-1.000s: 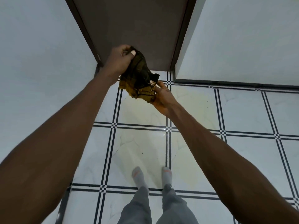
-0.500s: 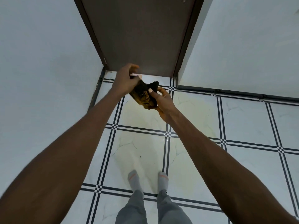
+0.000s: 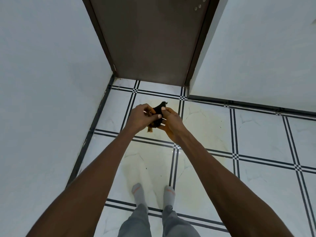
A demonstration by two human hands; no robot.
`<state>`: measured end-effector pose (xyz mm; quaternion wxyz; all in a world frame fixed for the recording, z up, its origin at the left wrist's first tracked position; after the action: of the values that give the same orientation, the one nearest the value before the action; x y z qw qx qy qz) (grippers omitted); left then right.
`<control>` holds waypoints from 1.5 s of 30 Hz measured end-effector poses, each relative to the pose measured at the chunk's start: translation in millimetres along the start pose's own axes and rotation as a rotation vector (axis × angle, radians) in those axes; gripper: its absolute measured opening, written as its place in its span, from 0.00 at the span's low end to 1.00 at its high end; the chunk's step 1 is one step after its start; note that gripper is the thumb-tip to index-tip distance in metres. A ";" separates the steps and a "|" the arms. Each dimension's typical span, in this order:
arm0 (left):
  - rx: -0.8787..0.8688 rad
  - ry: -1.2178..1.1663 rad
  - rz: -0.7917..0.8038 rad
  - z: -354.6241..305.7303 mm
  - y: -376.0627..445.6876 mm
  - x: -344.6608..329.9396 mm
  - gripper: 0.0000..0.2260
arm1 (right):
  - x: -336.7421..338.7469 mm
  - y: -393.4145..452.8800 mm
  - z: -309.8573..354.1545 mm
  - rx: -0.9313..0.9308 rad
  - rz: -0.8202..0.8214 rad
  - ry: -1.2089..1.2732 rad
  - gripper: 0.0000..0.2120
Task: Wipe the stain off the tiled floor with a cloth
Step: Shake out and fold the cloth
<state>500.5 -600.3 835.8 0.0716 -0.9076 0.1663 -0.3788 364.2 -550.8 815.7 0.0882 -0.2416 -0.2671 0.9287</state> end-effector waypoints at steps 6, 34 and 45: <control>-0.060 0.019 -0.088 -17.1 -3.9 -8.3 0.11 | 8.0 -4.6 0.6 0.015 0.008 0.075 0.12; -0.151 0.130 -0.026 -52.3 10.5 -21.3 0.09 | 50.3 -16.1 13.5 0.013 -0.008 0.337 0.09; -0.076 0.013 -0.148 -51.7 1.5 -18.6 0.09 | 47.1 -19.4 9.3 0.101 -0.058 0.256 0.08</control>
<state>451.1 -595.3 859.4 0.0078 -0.9170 0.1136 -0.3823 319.4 -524.9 814.2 0.1603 -0.3456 -0.2137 0.8996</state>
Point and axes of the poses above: each hand's wrist, its own y-axis towards the middle knuckle, its own x-axis out of the back of the hand, z = x × y, the point moved 5 cm from there along y, towards the middle knuckle, and after that the axes turned 6 degrees about y, right-handed, at the moved point
